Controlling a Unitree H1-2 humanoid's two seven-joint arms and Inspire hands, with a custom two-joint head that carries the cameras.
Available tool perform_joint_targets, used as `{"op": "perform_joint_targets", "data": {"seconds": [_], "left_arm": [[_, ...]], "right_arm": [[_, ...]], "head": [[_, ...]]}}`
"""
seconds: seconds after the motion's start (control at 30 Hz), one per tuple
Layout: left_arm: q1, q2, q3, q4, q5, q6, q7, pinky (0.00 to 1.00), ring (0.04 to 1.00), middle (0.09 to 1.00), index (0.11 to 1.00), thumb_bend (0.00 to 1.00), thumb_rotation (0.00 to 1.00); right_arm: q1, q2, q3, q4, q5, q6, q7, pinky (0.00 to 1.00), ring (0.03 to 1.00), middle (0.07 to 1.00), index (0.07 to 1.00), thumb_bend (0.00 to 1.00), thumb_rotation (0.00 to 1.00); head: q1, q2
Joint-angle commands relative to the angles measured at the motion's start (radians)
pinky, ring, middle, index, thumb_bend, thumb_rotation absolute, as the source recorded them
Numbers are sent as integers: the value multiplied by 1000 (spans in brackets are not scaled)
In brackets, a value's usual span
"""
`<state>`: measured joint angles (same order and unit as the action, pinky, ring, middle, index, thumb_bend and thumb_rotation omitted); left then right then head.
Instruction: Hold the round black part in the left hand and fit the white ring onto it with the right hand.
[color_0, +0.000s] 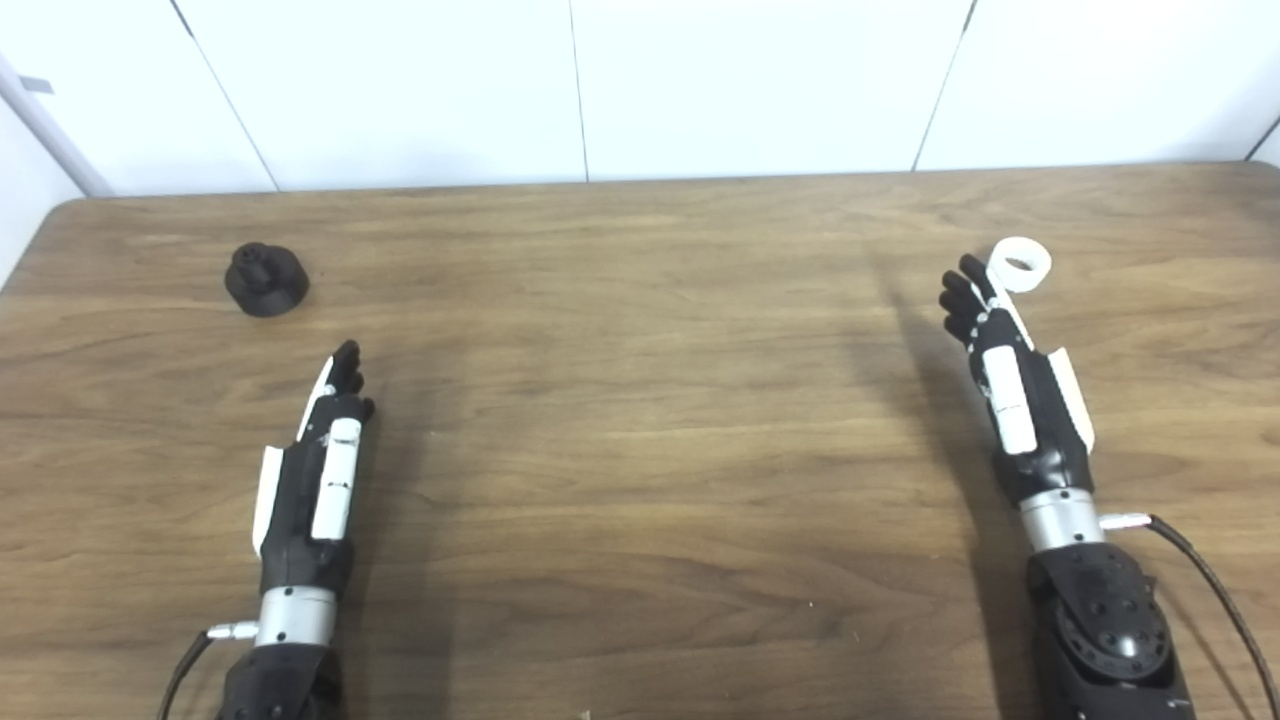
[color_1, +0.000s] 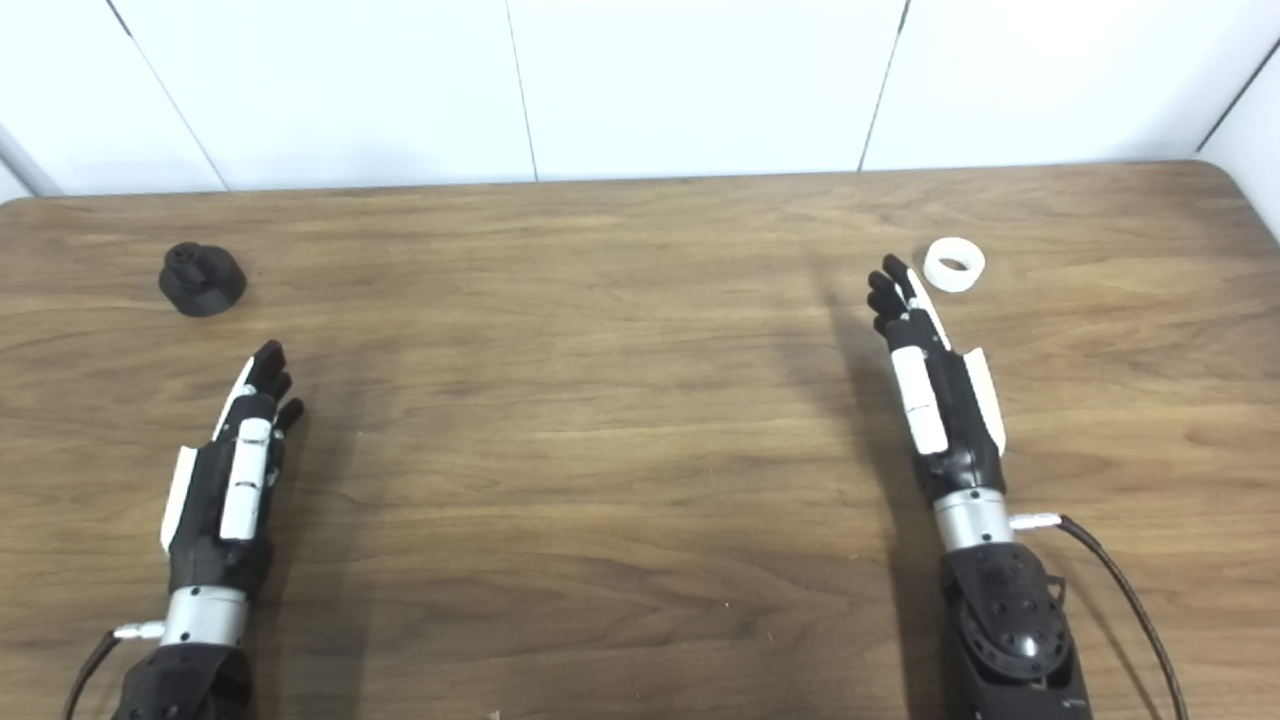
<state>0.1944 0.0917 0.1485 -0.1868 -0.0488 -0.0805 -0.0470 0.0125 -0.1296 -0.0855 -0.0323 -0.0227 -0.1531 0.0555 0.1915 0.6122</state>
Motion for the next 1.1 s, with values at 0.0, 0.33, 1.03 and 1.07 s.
{"op": "perform_joint_targets", "data": {"seconds": [0.0, 0.33, 1.03, 1.07], "left_arm": [[21, -4, -10, 0, 25, -3, 15, 1000, 1000, 991, 970, 459, 845], [16, -23, -34, 67, 72, -63, 36, 1000, 1000, 992, 967, 489, 857], [12, -35, -54, 134, 99, -134, 71, 1000, 1000, 981, 961, 440, 879], [14, -35, -54, 130, 97, -132, 70, 1000, 1000, 982, 962, 441, 875]], "right_arm": [[42, 7, 4, 60, 24, -29, 4, 941, 926, 931, 949, 475, 1000], [29, -30, -4, 158, 61, -106, 30, 961, 929, 937, 957, 506, 1000], [15, -42, 0, 229, 109, -141, 49, 1000, 952, 957, 984, 441, 1000], [17, -42, -1, 226, 110, -138, 49, 1000, 950, 956, 982, 437, 1000]], "head": [[16, -6], [133, -94], [164, -164], [159, -161]]}}
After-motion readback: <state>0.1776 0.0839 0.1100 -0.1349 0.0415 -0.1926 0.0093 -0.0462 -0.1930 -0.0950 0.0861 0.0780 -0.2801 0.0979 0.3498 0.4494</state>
